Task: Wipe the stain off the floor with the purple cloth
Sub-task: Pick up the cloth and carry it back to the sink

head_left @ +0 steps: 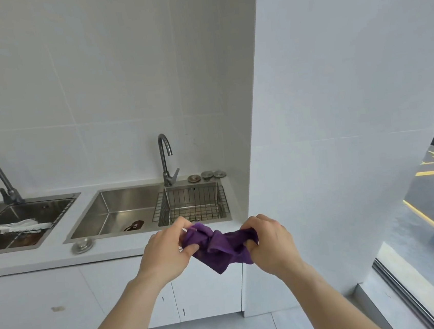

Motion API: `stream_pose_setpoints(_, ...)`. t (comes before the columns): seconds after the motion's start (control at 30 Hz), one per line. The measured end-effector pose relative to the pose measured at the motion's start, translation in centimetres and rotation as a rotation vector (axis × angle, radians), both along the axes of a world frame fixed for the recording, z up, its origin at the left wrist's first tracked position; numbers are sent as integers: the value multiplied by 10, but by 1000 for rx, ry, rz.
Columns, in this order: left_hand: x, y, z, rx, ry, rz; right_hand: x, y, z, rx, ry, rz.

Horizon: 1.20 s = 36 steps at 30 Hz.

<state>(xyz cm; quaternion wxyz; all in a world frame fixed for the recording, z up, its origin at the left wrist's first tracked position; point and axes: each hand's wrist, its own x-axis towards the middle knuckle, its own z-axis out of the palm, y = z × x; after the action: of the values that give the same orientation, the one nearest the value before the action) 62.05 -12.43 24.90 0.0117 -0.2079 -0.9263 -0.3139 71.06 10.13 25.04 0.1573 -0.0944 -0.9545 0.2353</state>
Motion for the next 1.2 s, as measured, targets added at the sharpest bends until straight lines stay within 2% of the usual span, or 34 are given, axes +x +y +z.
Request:
stream_pose_setpoints(0.23, -51, -13, 3, 64, 15, 14, -57, -13, 9, 24, 19, 13)
stream_pose_setpoints(0.73, -233, -59, -7, 109, 22, 4, -230, -62, 9, 76, -16, -29)
stream_pose_setpoints(1.2, -366, -50, -71, 56, -35, 53, -366, -48, -50, 64, -120, -35)
